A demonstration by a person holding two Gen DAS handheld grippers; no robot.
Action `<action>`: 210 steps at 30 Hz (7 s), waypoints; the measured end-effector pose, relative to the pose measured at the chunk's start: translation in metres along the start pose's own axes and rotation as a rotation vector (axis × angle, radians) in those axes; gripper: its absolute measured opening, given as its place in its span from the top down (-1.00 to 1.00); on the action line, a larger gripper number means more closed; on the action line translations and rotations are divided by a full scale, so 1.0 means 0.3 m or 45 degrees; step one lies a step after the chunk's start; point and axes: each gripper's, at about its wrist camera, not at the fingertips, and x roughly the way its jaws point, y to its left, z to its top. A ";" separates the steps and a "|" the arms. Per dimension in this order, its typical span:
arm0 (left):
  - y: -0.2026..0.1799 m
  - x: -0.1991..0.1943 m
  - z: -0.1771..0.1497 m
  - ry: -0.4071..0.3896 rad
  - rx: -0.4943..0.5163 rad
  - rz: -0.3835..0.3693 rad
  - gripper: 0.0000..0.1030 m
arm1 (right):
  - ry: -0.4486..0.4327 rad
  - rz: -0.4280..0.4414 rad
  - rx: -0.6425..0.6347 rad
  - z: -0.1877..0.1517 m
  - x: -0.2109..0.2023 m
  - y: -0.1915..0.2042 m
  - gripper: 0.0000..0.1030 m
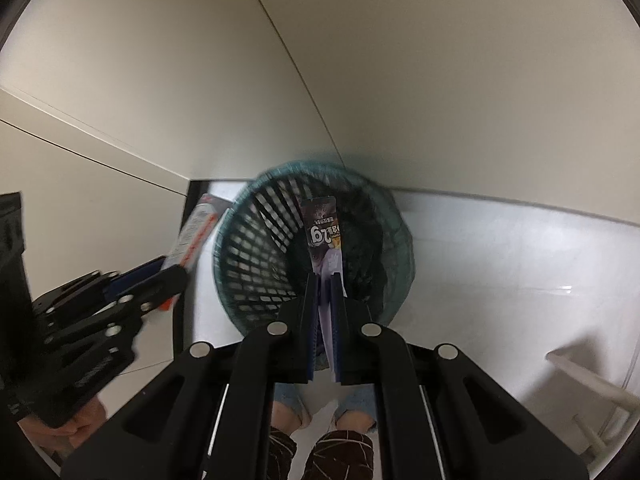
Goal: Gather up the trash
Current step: 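Open left tool to drop the toothpaste while right tool drops the purple stick, then raise both tools back up over the counter, then grasp the green box with left tool while right tool grasps the white tissue, then lift the green box and tissue and carry them toward the trash bin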
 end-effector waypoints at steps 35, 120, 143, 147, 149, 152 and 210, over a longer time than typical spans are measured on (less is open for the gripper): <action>0.177 0.298 -0.064 0.061 -0.006 0.077 -0.74 | 0.087 0.002 0.033 -0.013 0.369 0.033 0.90; -0.359 -1.817 0.652 -0.447 0.135 0.158 -0.88 | -0.728 -0.316 0.155 0.337 -1.884 0.404 -0.79; -0.546 -1.458 1.051 -0.256 -0.155 0.288 -0.88 | -0.523 -0.277 0.073 1.020 -1.748 0.031 -0.79; -0.554 -1.406 1.093 -0.223 -0.216 0.330 -0.88 | -0.466 -0.259 0.076 1.119 -1.686 -0.014 -0.79; -0.554 -1.388 1.112 -0.215 -0.240 0.350 -0.88 | -0.440 -0.251 0.075 1.165 -1.658 -0.027 -0.79; -0.563 -1.358 1.137 -0.201 -0.256 0.390 -0.88 | -0.395 -0.249 0.084 1.233 -1.604 -0.052 -0.79; -0.577 -1.298 1.176 -0.159 -0.278 0.455 0.06 | -0.176 -0.242 0.068 1.451 -1.421 -0.079 0.76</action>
